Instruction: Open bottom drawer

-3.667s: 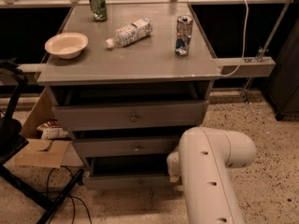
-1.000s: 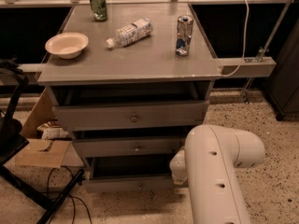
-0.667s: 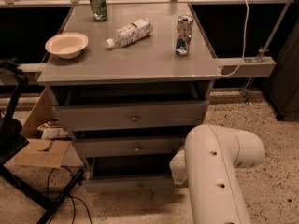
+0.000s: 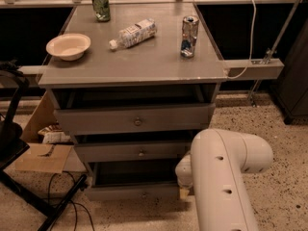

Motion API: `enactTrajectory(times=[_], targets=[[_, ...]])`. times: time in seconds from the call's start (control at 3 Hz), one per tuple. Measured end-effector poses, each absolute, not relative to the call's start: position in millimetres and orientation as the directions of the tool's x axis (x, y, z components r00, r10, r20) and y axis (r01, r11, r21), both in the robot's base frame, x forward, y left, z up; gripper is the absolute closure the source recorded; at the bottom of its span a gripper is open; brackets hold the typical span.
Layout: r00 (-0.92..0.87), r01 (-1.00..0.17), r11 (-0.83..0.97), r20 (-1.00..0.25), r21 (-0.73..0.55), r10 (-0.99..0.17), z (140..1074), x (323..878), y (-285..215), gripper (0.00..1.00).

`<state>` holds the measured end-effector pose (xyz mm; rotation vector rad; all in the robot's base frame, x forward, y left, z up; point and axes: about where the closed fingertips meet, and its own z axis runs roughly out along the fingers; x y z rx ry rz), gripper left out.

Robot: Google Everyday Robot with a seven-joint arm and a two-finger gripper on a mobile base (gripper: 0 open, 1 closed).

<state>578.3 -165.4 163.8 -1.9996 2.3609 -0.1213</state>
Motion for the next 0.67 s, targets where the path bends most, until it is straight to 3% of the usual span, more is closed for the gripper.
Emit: enactTrajectory(times=[0.67], targets=[[-0.165, -0.983, 0.163, 0.016, -0.089, -0.986, 163.8, 578.3, -165.4, 0.00]])
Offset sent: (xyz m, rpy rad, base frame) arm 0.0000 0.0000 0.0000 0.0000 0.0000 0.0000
